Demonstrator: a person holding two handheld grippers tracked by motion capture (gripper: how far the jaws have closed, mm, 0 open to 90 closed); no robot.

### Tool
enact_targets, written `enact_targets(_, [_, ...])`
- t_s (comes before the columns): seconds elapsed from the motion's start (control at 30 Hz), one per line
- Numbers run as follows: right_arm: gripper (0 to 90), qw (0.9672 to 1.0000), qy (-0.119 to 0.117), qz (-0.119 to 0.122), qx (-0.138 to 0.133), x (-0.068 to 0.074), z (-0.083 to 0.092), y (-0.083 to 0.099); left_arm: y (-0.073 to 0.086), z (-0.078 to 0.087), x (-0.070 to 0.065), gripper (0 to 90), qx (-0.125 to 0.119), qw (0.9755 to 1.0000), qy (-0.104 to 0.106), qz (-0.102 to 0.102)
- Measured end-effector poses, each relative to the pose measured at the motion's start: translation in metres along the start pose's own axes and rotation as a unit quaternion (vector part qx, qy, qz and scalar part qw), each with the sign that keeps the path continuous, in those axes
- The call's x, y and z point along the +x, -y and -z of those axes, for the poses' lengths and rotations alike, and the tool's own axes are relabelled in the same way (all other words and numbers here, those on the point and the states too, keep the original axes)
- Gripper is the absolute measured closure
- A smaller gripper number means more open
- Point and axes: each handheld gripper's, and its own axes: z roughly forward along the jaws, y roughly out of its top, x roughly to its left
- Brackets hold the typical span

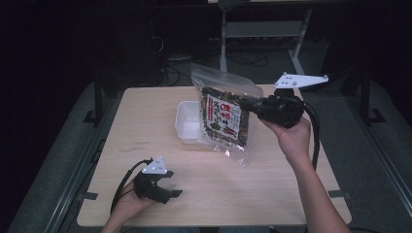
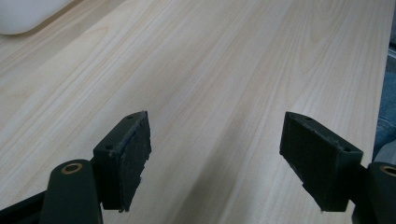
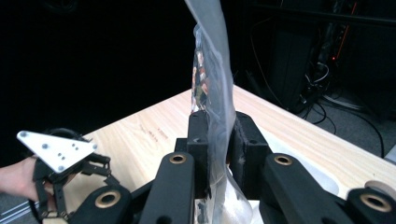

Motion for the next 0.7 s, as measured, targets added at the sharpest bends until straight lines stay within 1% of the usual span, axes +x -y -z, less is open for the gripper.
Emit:
enact_targets(0.13, [78.8, 1.0000, 0.007, 0.005, 0.001, -0.005, -0.011, -0.009, 0.000, 0.002, 0.001, 24.0, -0.005, 1.0000, -0.001, 0.002])
enact_targets(0.17, [78.8, 1.0000, 0.007, 0.005, 0.001, -0.005, -0.011, -0.009, 0.001, 0.002, 0.002, 24.0, -0.005, 1.0000, -0.002, 0.003])
enact_targets(0.27, [78.8, 0.9999, 0.008, 0.008, -0.001, -0.008, -0.020, -0.014, 0.002, 0.002, 0.004, 23.9, -0.006, 1.0000, -0.001, 0.008])
enact_targets(0.33, [78.8, 0.9999, 0.007, 0.009, -0.001, -0.009, -0.022, -0.015, 0.003, 0.001, 0.005, 24.0, -0.006, 0.9999, 0.000, 0.012])
enact_targets(0.37, [78.8, 0.9999, 0.007, 0.010, -0.002, -0.011, -0.027, -0.017, 0.003, 0.002, 0.005, 24.0, -0.007, 0.9999, 0.000, 0.013])
enact_targets(0.4, [78.8, 0.9999, 0.007, 0.010, -0.002, -0.011, -0.027, -0.017, 0.003, 0.002, 0.005, 24.0, -0.007, 0.9999, 0.000, 0.013])
enact_targets(0.47, [78.8, 0.9999, 0.010, 0.013, -0.005, -0.014, -0.034, -0.019, 0.003, 0.002, 0.006, 24.0, -0.008, 0.9999, -0.002, 0.011])
enact_targets(0.6, [78.8, 0.9998, 0.011, 0.012, -0.008, -0.016, -0.040, -0.020, 0.003, 0.003, 0.006, 24.0, -0.011, 0.9999, -0.004, 0.012])
enact_targets(0.67, [78.8, 0.9998, 0.013, 0.012, -0.011, -0.018, -0.045, -0.021, 0.003, 0.003, 0.007, 24.0, -0.012, 0.9999, -0.003, 0.012])
enact_targets(0.7, [78.8, 0.9997, 0.015, 0.012, -0.012, -0.020, -0.052, -0.023, 0.003, 0.003, 0.007, 24.0, -0.012, 0.9999, -0.003, 0.012])
